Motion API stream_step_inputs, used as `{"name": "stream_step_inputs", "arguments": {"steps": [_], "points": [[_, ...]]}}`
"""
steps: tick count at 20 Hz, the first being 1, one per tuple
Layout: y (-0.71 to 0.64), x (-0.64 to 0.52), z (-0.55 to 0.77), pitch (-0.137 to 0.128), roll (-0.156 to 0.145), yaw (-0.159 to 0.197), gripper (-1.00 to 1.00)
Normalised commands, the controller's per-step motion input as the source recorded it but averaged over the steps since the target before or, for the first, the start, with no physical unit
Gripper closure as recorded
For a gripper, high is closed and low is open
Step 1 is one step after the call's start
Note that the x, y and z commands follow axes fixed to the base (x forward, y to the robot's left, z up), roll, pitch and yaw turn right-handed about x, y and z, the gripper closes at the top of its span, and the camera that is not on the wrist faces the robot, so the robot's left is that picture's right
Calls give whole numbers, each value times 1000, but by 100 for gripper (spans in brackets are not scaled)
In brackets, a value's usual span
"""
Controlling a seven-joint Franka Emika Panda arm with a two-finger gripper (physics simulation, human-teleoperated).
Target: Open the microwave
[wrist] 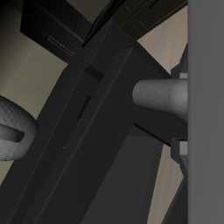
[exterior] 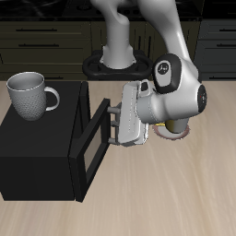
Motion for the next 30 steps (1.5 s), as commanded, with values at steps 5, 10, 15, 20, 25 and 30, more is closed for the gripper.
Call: {"name": "stream_step_inputs", "arguments": {"steps": [5, 10, 15, 20, 25, 30], "points": [[260, -35, -4, 10, 44, 1, 100], [412, -96, -37, 2, 68, 31, 100], [292, -124, -68, 22, 16, 48, 100], [363, -108, -6, 14, 66, -3, 100], [417, 20, -83, 37, 77, 17, 100], [298, -130, 116, -18, 68, 44, -100]]}}
